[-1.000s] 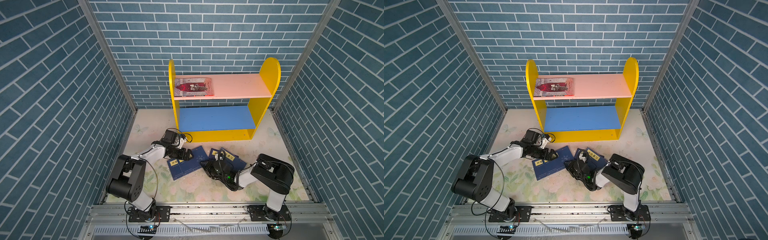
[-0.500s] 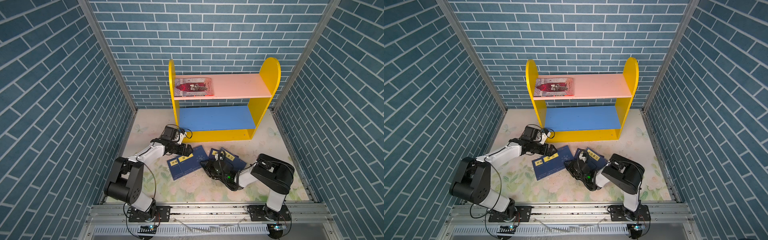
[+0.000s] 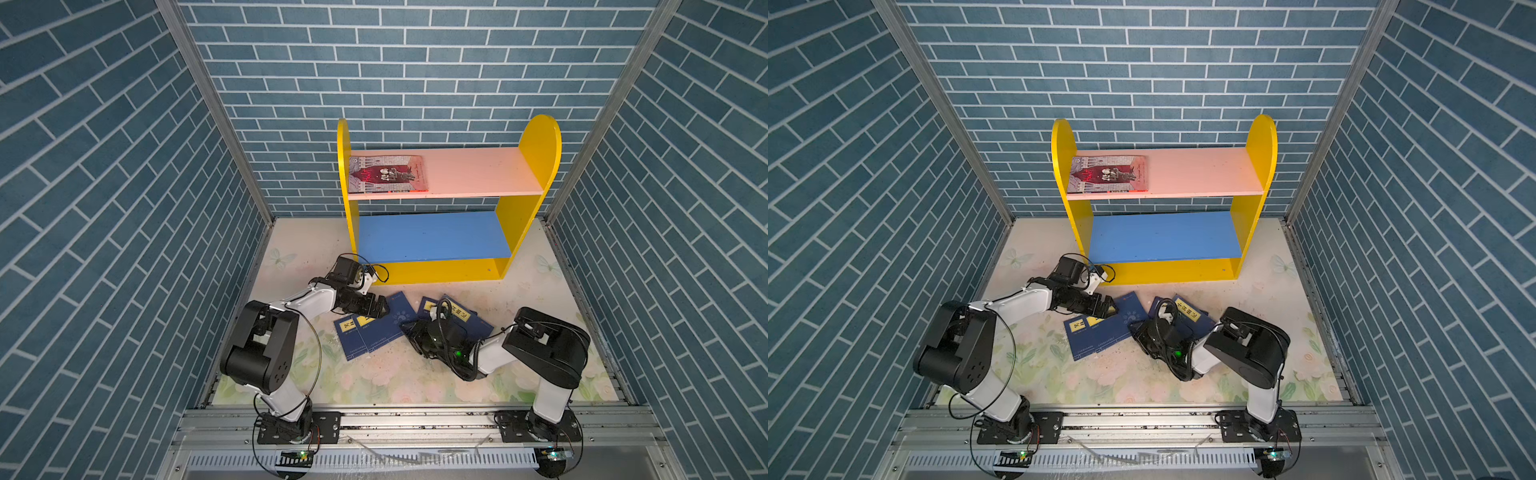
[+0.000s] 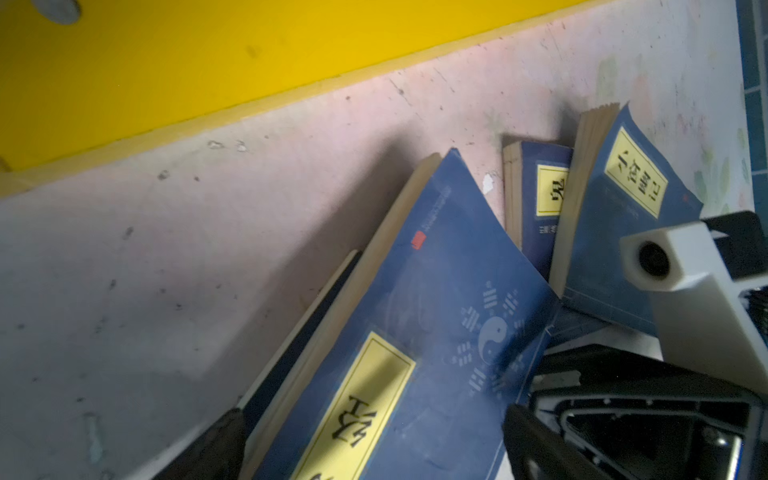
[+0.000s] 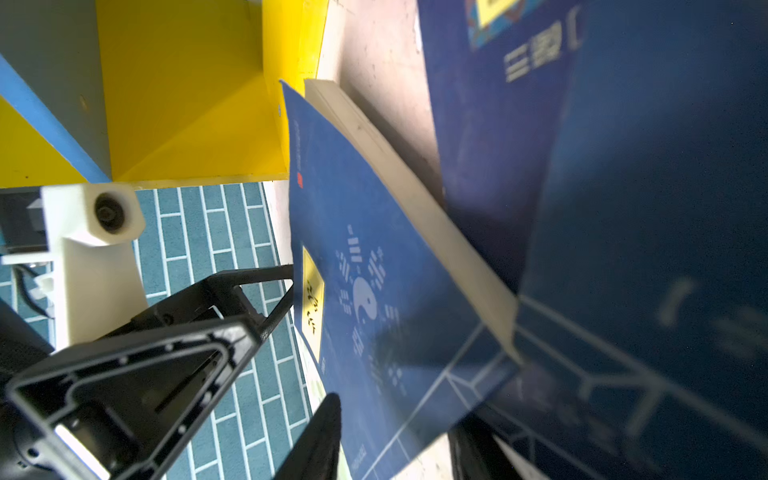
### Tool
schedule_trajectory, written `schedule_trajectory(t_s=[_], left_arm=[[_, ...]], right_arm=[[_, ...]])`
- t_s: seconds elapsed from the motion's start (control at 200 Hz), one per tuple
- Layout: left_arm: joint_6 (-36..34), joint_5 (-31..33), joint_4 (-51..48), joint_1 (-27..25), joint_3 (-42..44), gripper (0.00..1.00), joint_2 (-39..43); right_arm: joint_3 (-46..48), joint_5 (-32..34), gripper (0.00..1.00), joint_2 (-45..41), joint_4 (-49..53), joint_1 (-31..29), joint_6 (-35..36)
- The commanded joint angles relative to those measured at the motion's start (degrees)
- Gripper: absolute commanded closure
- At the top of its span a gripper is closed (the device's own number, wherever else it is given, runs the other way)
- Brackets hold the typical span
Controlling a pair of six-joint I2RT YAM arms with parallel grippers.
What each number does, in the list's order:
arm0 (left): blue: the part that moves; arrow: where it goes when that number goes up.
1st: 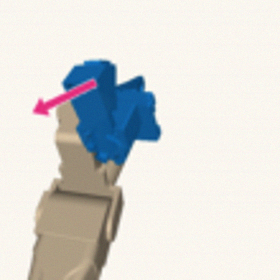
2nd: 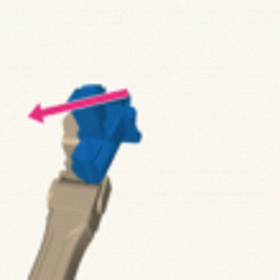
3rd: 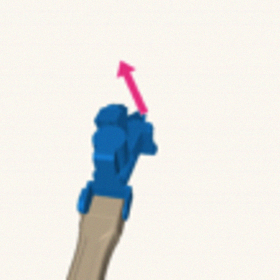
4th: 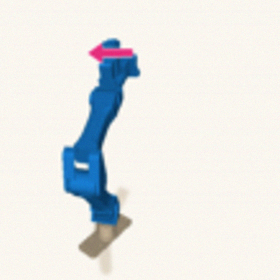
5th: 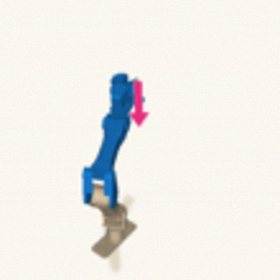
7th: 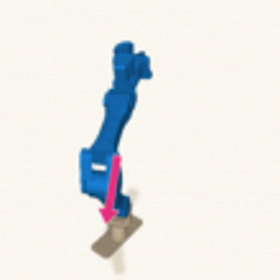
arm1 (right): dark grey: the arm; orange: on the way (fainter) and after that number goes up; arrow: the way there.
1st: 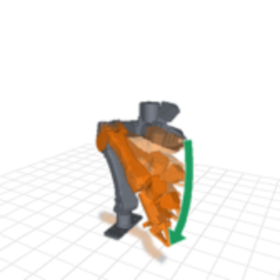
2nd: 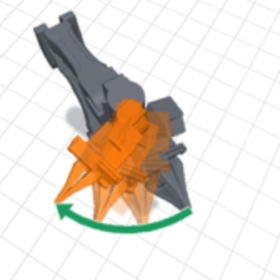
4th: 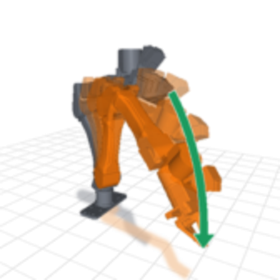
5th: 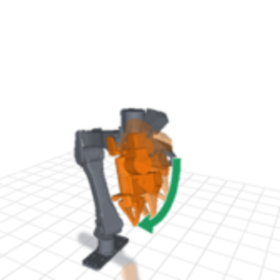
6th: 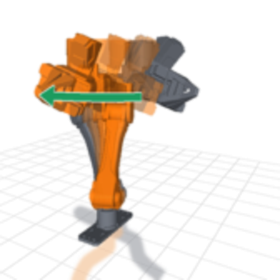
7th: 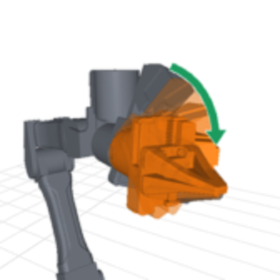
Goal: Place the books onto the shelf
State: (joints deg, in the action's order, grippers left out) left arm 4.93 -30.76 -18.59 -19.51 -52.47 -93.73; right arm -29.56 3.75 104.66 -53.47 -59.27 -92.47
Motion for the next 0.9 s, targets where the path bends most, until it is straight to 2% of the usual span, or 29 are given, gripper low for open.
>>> schedule_trajectory(t_s=[0.0,0.175,0.275,0.385,0.435,0.63,0.75,0.895], left_arm=[[-1.51,-4.13,-1.93,-1.53,0.26,0.02,1.02],[-2.75,-6.88,-4.09,-2.04,-0.61,0.03,-0.63],[-3.24,-5.98,-5.08,-2.17,-0.79,0.03,-0.84],[-3.93,-3.07,-6.66,-2.14,-1.31,0.03,0.18],[-4.29,-1.33,-7.6,-2.2,-1.7,0.02,0.93],[-5.07,0.99,-11.58,-2.05,-3.91,0.01,4.76],[-5.19,4.47,-15.9,-0.8,-5.6,0.0,8.21],[-5.01,3.15,-20.68,3.09,-6.7,0.0,14.31]], right_arm=[[0.4,-0.37,0.56,0.54,3.38,0.38,2.08],[0.29,-0.51,0.56,1.02,2.83,0.62,2.29],[0.69,-0.48,0.58,1.8,0.98,0.83,2.25],[1.05,-0.51,0.64,2.39,-1.04,0.85,2.03],[1.3,-0.64,0.73,2.22,-1.58,0.74,2.06],[1.9,-0.9,0.87,1.06,-2.18,0.77,2.53],[2.14,-1.54,0.98,-0.51,-2.16,0.7,3.8],[1.6,-2.96,1.0,-3.64,0.25,0.29,5.88]])
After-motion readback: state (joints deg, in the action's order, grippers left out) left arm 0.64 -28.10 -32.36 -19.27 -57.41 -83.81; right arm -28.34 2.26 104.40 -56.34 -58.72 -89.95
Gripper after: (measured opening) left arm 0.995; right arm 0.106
